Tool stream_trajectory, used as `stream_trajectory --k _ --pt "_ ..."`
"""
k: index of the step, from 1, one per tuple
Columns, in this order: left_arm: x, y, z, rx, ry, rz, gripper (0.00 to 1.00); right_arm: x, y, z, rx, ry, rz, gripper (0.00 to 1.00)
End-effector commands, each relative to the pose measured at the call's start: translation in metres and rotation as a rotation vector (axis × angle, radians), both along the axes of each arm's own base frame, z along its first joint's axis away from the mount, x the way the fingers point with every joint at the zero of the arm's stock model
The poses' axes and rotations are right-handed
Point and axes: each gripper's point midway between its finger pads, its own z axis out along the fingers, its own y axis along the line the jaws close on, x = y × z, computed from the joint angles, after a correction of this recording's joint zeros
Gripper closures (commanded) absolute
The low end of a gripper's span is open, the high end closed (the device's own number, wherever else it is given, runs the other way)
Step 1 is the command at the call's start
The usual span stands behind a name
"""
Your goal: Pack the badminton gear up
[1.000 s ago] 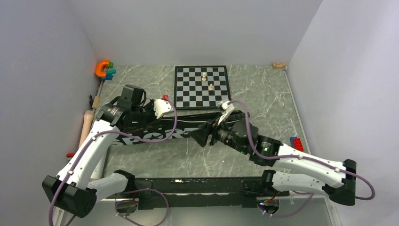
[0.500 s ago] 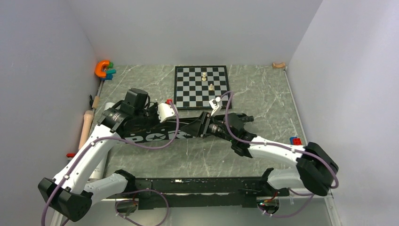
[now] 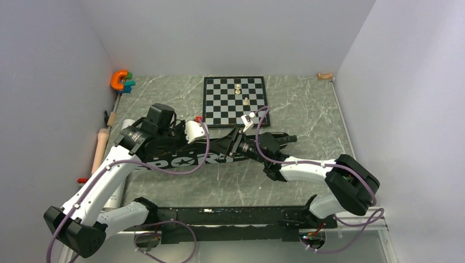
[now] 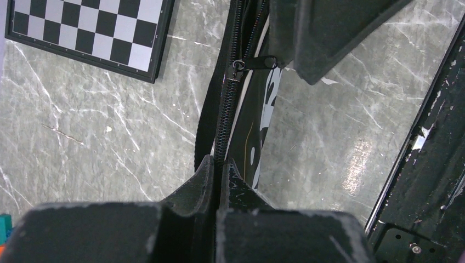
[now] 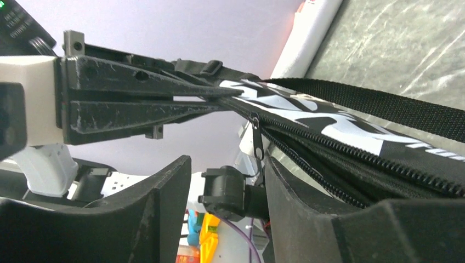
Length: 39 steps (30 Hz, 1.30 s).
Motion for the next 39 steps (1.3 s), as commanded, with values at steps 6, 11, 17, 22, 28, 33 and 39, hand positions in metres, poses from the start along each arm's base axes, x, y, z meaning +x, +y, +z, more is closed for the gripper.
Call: stream_trajectory --k 6,11,17,22,28,33,39 --pt "0.003 -0.012 0.039 -0.098 -0.125 -0.029 1.00 0.015 0.008 0.021 0.095 -0.014 -0.022 0.52" --pt "0.001 -0.013 0.042 -0.103 -0.128 -0.037 1.00 0.017 0.009 0.016 0.094 0.002 -0.025 0.59" --pt "-0.002 -0.013 0.039 -0.103 -0.124 -0.045 1.00 0.018 0.013 0.016 0.101 0.007 -0.011 0.71" --pt "-0.005 -0.013 0.038 -0.100 -0.121 -0.054 1.00 0.019 0.015 0.018 0.100 0.009 -0.006 0.73" --pt "-0.006 -0.014 0.038 -0.107 -0.117 -0.057 1.00 0.019 0.014 0.018 0.093 0.015 -0.016 0.87" --pt "-0.008 -0.015 0.037 -0.114 -0.108 -0.060 1.00 0.018 0.013 0.018 0.083 0.016 -0.008 1.00" --pt "-0.009 -0.011 0.033 -0.095 -0.114 -0.061 1.00 0.022 0.000 0.011 -0.004 0.018 -0.049 1.00"
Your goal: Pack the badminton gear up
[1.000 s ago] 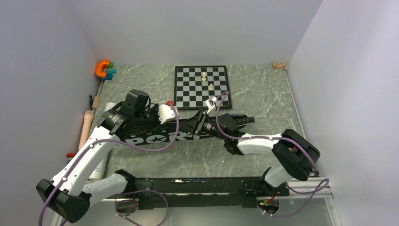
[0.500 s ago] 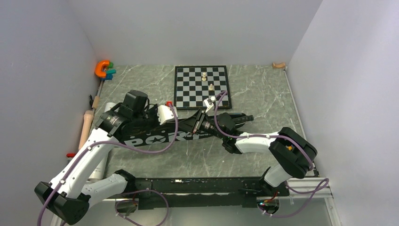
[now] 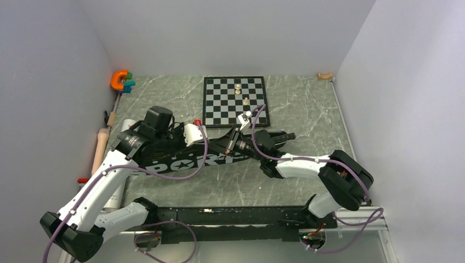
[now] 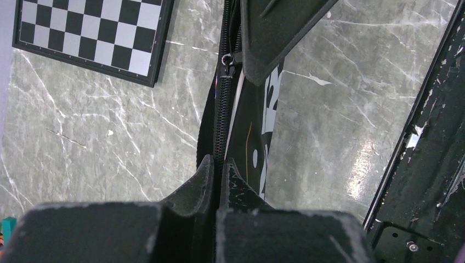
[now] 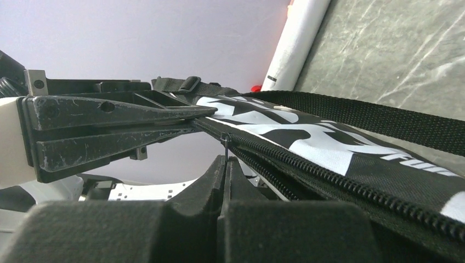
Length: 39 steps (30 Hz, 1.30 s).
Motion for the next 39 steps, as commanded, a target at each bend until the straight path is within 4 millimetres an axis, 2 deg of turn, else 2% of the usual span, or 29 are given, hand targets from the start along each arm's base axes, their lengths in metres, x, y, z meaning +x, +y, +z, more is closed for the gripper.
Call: stream_trajectory --k 1,11,27,31,35,39 --pt "0.001 -0.011 0.026 -0.080 -0.092 -0.044 1.00 0.010 -0.016 0.018 -0.033 -0.058 -0.060 1.00" --pt "-0.001 -0.011 0.029 -0.075 -0.100 -0.054 1.00 0.018 -0.075 -0.002 -0.167 -0.057 -0.192 1.00" --pt "0.000 -0.012 0.031 -0.072 -0.107 -0.060 1.00 0.020 -0.169 -0.020 -0.348 -0.061 -0.358 1.00" --pt "-0.001 -0.013 0.032 -0.076 -0.104 -0.064 1.00 0.019 -0.179 -0.022 -0.378 -0.066 -0.365 1.00" --pt "0.000 -0.015 0.033 -0.076 -0.103 -0.070 1.00 0.010 -0.172 -0.017 -0.388 -0.112 -0.285 1.00" --pt "-0.001 -0.017 0.035 -0.078 -0.105 -0.086 1.00 0.000 -0.167 0.002 -0.473 -0.261 -0.162 0.67"
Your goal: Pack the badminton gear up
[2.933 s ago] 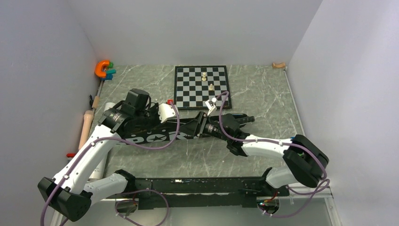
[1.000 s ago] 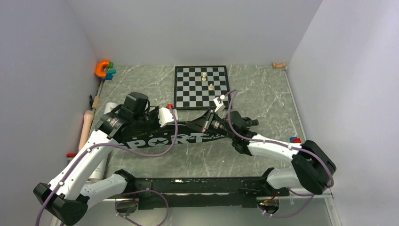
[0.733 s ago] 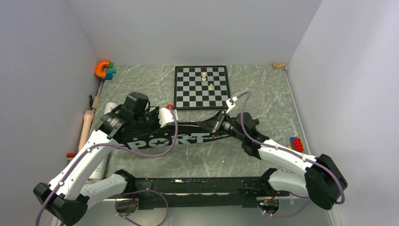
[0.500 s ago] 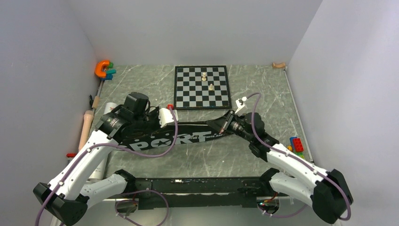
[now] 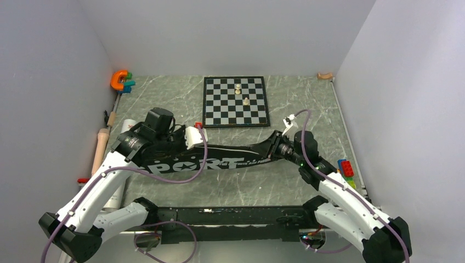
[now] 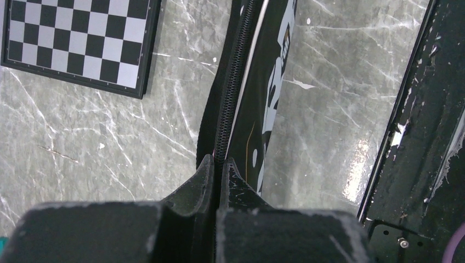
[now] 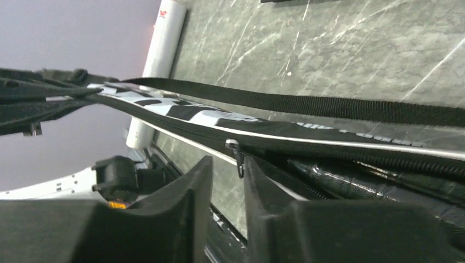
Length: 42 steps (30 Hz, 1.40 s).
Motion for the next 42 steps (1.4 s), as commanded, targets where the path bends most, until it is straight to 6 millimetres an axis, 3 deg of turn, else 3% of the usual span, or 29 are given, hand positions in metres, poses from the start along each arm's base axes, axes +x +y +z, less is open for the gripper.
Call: stream_trajectory --k 1,5,8,17,25,31,37,42 --pt "0.010 -0.009 0.035 -0.054 -0.114 -0.033 1.00 -0.007 0.001 0.038 -0.135 -0.180 0.153 0.60" --pt "0.008 -0.012 0.036 -0.045 -0.115 -0.062 1.00 -0.008 -0.005 0.072 -0.235 -0.316 0.198 0.43" --pt "0.004 -0.015 0.036 -0.028 -0.112 -0.097 1.00 -0.007 -0.004 0.078 -0.276 -0.387 0.226 0.35" --pt "-0.014 -0.017 0.031 0.036 -0.128 -0.210 1.00 -0.026 0.037 0.028 -0.552 -0.639 0.438 0.28" --pt "-0.023 -0.014 0.021 0.082 -0.139 -0.267 1.00 -0.026 0.047 0.027 -0.569 -0.738 0.500 0.28" --pt "-0.028 -0.014 0.015 0.094 -0.130 -0.298 1.00 -0.025 0.058 0.002 -0.602 -0.702 0.591 0.28" --pt "-0.038 -0.015 0.013 0.078 -0.115 -0.325 1.00 -0.019 0.063 -0.007 -0.627 -0.682 0.614 0.39" --pt "-0.040 -0.008 0.006 0.109 -0.125 -0.328 1.00 -0.025 0.067 -0.001 -0.589 -0.689 0.635 0.73"
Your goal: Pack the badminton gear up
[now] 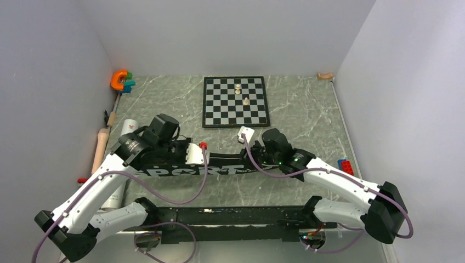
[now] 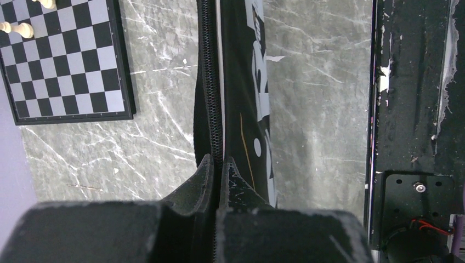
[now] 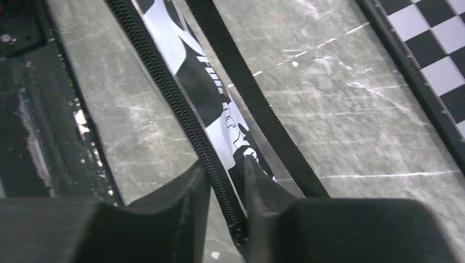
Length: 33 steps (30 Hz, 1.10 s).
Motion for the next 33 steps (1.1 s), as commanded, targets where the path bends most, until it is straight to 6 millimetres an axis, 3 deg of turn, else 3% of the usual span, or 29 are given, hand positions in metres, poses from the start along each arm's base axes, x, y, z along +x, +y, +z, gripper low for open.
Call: stream_trajectory --k 1,2,3,8,11,13,16,18,21,26,33 --pt "-0.007 -0.004 0.010 -0.038 -0.062 -0.068 1.00 0.001 0.016 0.042 0.108 -0.073 0.052 0.83" --pt "-0.008 -0.002 0.007 -0.032 -0.068 -0.076 1.00 0.000 0.015 0.042 0.115 -0.070 0.047 0.97" --pt "-0.009 -0.001 0.005 -0.030 -0.070 -0.078 1.00 -0.001 0.014 0.044 0.122 -0.068 0.042 1.00" --pt "-0.009 -0.002 0.002 -0.035 -0.062 -0.060 0.97 -0.013 0.015 0.050 0.126 -0.064 0.037 1.00" --pt "-0.014 -0.012 0.015 -0.083 -0.028 -0.065 0.79 -0.022 0.020 0.065 0.142 -0.108 0.032 1.00" --pt "-0.026 -0.022 0.029 -0.143 0.017 -0.116 0.51 -0.030 0.026 0.079 0.163 -0.143 0.034 1.00" --pt "-0.044 -0.034 0.053 -0.253 0.033 -0.193 0.23 -0.048 0.036 0.100 0.186 -0.211 0.051 1.00" --pt "-0.054 -0.041 0.060 -0.294 0.058 -0.223 0.14 -0.054 0.040 0.107 0.170 -0.248 0.032 1.00" --pt "-0.070 -0.049 0.052 -0.275 0.159 -0.249 0.02 -0.064 0.048 0.110 0.140 -0.296 0.020 1.00" --pt "-0.063 -0.063 0.040 -0.274 0.169 -0.217 0.01 -0.076 0.057 0.117 0.104 -0.442 -0.018 1.00" --pt "-0.060 -0.078 0.025 -0.241 0.214 -0.216 0.02 -0.077 0.056 0.138 0.086 -0.572 -0.080 1.00"
